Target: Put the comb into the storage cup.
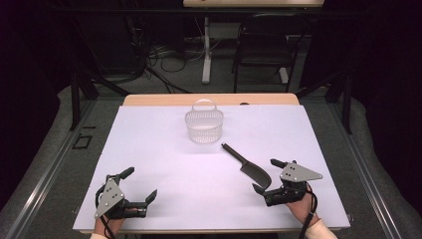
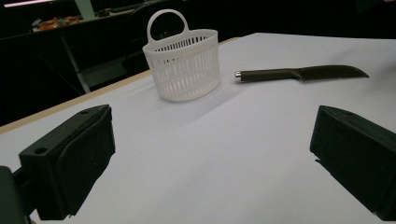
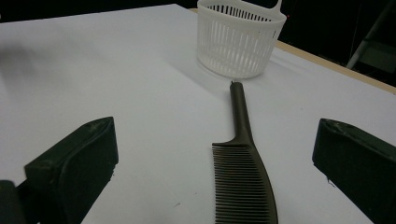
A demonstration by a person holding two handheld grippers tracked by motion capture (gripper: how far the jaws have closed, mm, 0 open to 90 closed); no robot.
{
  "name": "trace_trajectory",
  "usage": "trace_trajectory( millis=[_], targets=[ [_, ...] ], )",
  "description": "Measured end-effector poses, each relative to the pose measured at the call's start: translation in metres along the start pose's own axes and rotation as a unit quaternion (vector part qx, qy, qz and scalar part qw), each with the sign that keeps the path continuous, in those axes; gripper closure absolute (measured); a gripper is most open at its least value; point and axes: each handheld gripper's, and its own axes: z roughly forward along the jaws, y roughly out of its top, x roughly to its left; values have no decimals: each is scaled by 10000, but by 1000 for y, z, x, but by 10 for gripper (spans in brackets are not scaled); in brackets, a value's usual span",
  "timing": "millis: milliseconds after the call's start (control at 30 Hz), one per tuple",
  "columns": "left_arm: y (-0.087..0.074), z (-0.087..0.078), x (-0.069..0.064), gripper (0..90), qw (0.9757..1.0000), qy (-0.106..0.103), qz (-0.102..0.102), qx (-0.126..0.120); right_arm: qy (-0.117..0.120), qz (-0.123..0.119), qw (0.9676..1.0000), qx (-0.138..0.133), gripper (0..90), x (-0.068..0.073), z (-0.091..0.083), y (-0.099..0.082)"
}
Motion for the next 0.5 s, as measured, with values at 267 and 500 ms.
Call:
trace_trajectory(
  millis=[267,500],
  targets=[
    [0,0,0,1,10000,5,14,-3,35,43,9999,111,0,-3,13,5],
    [0,0,0,1,10000,2,2,-1,116,51,9997,214,0,-6,24,8]
  ],
)
